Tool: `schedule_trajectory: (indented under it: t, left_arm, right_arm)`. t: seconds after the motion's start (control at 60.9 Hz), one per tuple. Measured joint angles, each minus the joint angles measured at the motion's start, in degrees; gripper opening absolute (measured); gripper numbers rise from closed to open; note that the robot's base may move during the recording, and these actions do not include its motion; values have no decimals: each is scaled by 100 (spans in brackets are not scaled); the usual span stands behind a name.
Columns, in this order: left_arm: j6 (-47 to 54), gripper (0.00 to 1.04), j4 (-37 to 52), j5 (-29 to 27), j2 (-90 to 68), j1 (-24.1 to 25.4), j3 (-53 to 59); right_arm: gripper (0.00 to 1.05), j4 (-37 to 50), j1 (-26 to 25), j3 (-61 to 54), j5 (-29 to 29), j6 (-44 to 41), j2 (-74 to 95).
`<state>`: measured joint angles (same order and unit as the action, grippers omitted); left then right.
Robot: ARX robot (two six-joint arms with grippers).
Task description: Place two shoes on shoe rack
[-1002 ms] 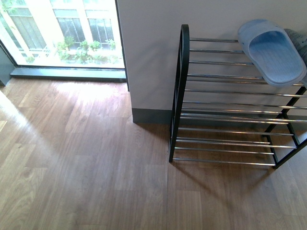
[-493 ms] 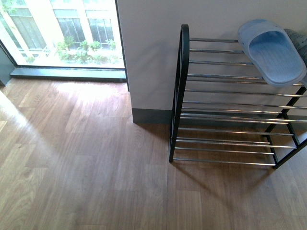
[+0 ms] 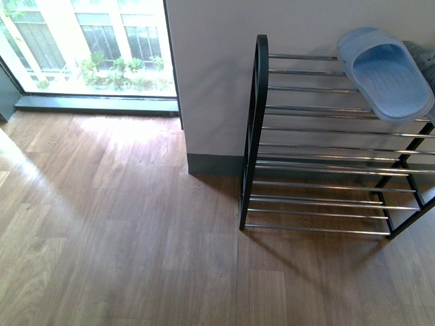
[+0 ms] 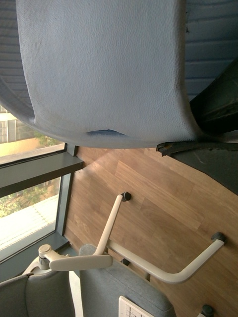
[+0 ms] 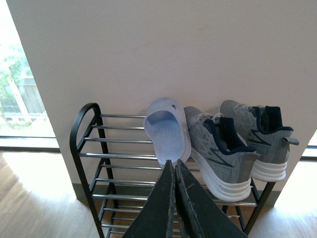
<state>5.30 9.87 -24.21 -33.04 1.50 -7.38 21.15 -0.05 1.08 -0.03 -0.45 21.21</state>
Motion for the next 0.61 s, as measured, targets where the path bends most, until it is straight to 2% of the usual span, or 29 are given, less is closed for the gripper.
schedule_trajectory:
  t: [0.608]
  left_arm:
    - [0, 2, 0, 0, 0, 0, 0]
  right_arm:
    - [1, -1025, 0, 0, 0, 0, -1036]
